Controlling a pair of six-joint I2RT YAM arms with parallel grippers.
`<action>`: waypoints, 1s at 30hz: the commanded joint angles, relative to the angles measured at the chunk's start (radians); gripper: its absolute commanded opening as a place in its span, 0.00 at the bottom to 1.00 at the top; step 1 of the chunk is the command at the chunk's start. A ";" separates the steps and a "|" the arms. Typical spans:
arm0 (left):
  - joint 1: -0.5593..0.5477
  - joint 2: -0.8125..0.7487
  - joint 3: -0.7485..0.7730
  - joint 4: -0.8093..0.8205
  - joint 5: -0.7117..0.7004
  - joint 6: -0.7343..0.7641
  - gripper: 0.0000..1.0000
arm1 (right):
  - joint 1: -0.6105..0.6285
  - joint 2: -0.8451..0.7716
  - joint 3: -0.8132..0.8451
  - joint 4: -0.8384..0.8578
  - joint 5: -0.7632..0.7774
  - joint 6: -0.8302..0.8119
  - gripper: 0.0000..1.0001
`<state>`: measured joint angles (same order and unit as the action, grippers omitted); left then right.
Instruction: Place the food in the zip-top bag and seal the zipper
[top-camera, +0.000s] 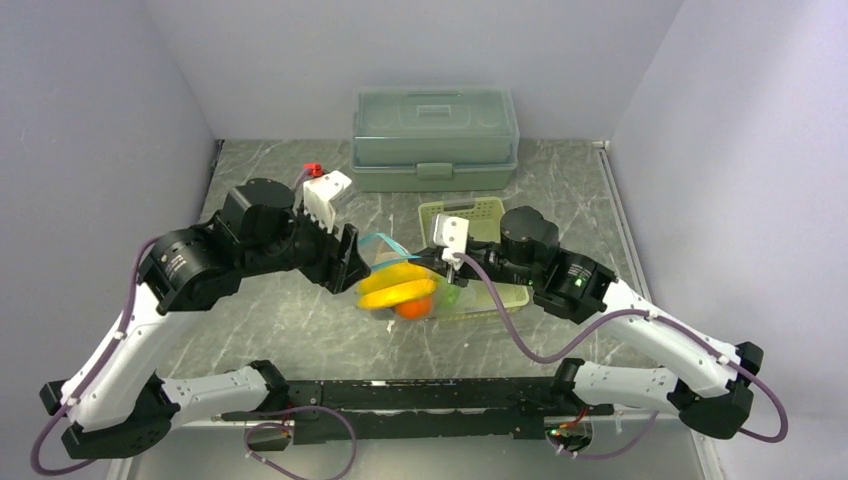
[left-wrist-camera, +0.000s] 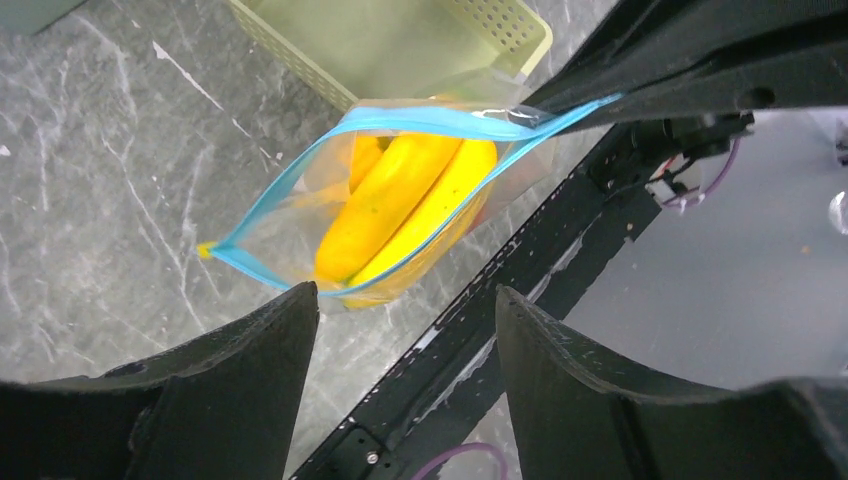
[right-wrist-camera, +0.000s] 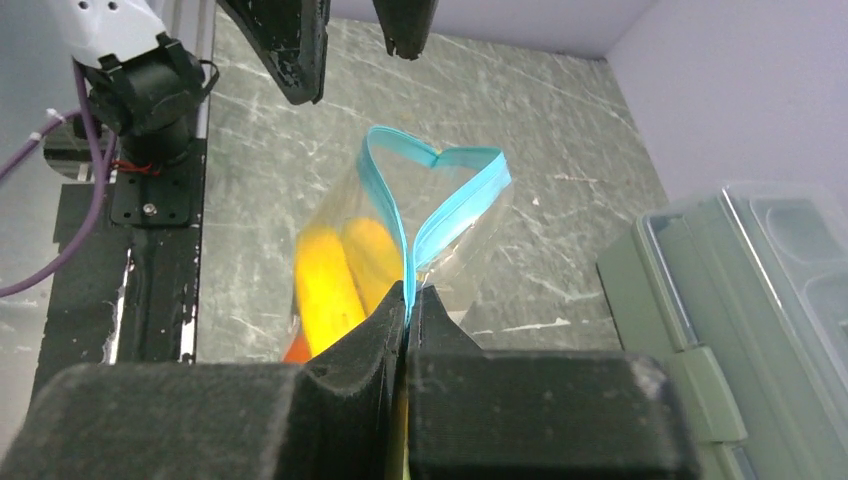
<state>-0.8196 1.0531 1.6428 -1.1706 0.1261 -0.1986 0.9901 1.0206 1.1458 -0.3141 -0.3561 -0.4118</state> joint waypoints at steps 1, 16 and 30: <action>0.002 -0.003 -0.048 0.111 -0.050 -0.246 0.71 | 0.004 -0.001 0.038 0.049 0.094 0.080 0.00; 0.002 -0.141 -0.218 0.334 -0.115 -0.717 0.81 | 0.093 0.046 -0.059 0.338 0.351 0.056 0.00; 0.007 -0.101 -0.221 0.226 -0.262 -0.999 0.91 | 0.185 0.144 -0.114 0.602 0.479 -0.066 0.00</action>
<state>-0.8185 0.9630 1.3861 -0.8986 -0.0479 -1.1015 1.1629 1.1736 1.0515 0.0952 0.0822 -0.4290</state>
